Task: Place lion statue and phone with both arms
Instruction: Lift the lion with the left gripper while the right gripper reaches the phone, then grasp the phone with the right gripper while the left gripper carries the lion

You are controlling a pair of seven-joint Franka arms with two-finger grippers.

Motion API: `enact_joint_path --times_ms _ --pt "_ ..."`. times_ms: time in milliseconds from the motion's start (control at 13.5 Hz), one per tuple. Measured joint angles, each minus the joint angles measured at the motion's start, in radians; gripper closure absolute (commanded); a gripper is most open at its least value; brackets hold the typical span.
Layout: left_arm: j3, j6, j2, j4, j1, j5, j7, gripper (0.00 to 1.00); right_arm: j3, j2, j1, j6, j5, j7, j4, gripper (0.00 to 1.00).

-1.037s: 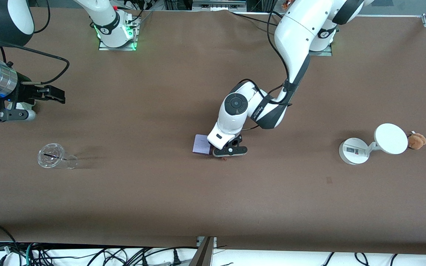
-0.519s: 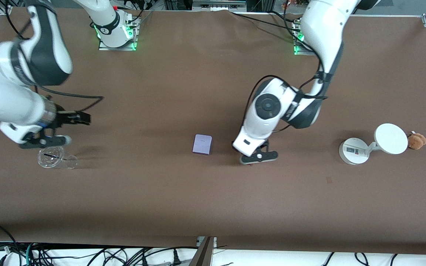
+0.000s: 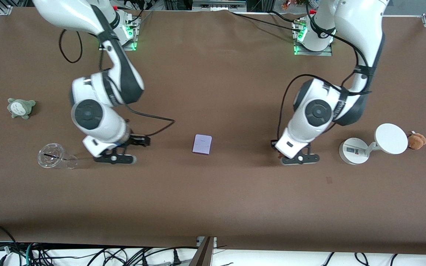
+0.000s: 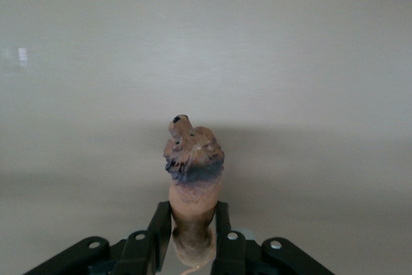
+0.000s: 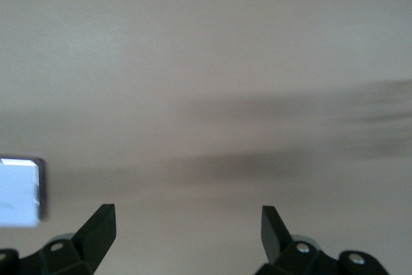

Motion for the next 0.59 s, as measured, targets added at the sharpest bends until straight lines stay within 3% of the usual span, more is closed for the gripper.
enact_joint_path --times_ms 370,593 --pt "-0.001 0.064 0.002 -0.079 0.068 0.000 0.048 1.00 0.006 0.141 0.195 0.285 0.003 0.388 0.012 0.00" --pt "-0.001 0.071 0.000 -0.090 0.075 0.000 0.048 1.00 0.004 0.214 0.256 0.363 0.003 0.464 0.043 0.00"
